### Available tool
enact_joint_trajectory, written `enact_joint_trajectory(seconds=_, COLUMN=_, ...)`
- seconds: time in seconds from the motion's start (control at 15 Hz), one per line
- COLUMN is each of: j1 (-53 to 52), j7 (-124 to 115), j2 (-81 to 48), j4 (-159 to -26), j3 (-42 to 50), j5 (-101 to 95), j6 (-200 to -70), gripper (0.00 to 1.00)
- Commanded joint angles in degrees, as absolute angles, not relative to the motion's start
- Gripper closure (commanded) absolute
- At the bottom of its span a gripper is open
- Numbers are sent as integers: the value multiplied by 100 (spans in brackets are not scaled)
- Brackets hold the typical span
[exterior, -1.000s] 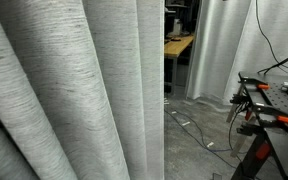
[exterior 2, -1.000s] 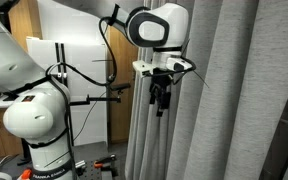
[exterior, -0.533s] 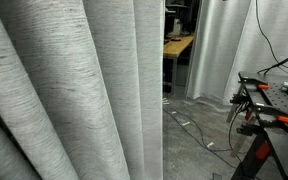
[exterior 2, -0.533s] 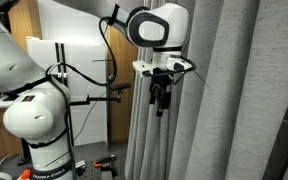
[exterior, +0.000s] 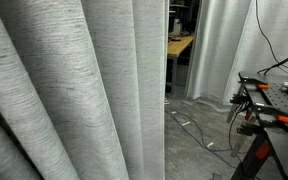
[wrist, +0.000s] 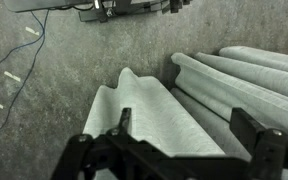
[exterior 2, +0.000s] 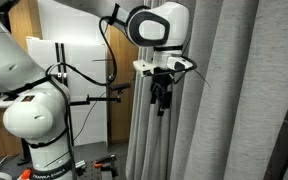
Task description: Slide the curtain to the left
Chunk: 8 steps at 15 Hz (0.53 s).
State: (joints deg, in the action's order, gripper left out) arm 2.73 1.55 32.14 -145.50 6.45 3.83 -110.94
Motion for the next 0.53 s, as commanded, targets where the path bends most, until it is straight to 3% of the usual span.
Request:
enact_joint_trajectory(seconds=0.0, j1=420, j7=287, j2=3126, j4=-14346, j3=710, j5=369, j6=-11395, gripper=0)
enact_joint_trajectory(seconds=0.47, j1=614, j7=425, j2=2900, j4=-13896, j3=959, j5=387, j6=-12053, gripper=0)
